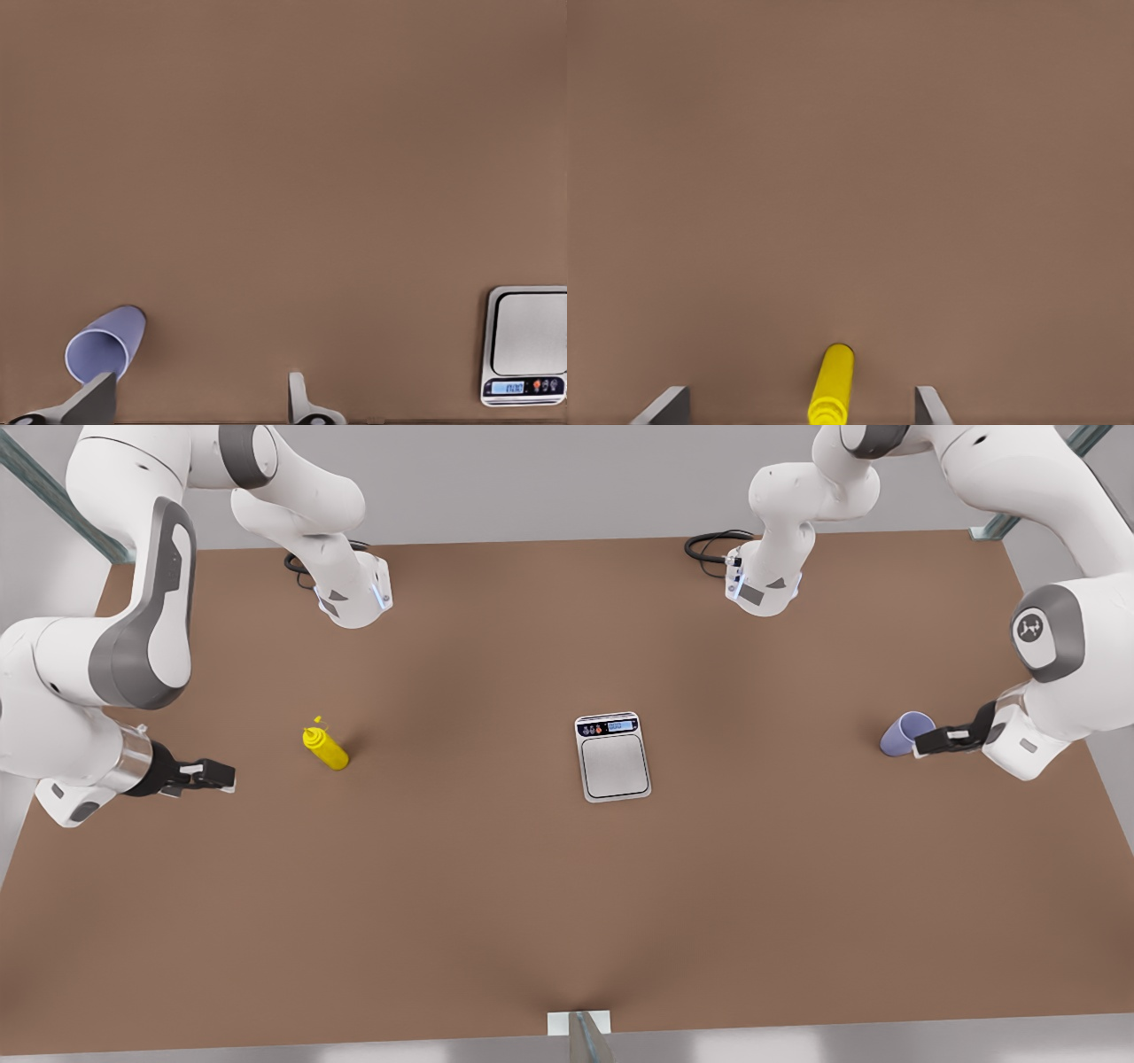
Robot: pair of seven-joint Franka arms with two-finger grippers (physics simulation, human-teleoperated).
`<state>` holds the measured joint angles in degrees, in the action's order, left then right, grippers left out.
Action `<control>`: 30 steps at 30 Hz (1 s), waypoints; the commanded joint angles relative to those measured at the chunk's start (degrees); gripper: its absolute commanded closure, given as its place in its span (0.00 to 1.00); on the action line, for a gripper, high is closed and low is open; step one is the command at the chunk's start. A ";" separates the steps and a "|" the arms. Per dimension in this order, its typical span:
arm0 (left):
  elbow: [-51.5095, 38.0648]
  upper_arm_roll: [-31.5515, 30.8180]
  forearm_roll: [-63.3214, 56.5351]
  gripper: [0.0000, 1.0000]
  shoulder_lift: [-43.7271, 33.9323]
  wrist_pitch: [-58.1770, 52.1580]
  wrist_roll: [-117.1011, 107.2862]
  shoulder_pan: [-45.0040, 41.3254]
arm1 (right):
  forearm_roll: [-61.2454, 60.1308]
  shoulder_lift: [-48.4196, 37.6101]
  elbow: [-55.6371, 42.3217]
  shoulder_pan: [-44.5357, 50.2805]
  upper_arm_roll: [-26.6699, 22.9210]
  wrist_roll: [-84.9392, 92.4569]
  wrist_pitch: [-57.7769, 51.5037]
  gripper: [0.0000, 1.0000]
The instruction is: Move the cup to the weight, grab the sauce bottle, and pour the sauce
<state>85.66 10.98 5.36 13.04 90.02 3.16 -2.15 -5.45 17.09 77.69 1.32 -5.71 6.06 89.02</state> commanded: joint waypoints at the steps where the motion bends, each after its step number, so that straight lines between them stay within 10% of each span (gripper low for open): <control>1: 0.12 0.09 -0.17 0.00 -0.03 0.15 0.09 -0.04 | 0.00 0.14 0.01 0.00 0.00 0.00 0.02 0.00; 17: 40.47 4.75 -6.24 0.00 -5.13 42.07 0.27 -0.13 | -3.34 -6.19 29.88 -9.57 0.00 69.78 21.02 0.00; 30: 45.74 7.56 -6.50 0.00 -1.61 48.93 5.10 -0.04 | -37.87 -1.62 51.95 -31.81 -0.09 132.16 20.68 0.00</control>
<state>131.46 18.54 -1.07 11.43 138.87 8.26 -2.25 -44.21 16.28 129.64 -30.91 -5.80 140.67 108.95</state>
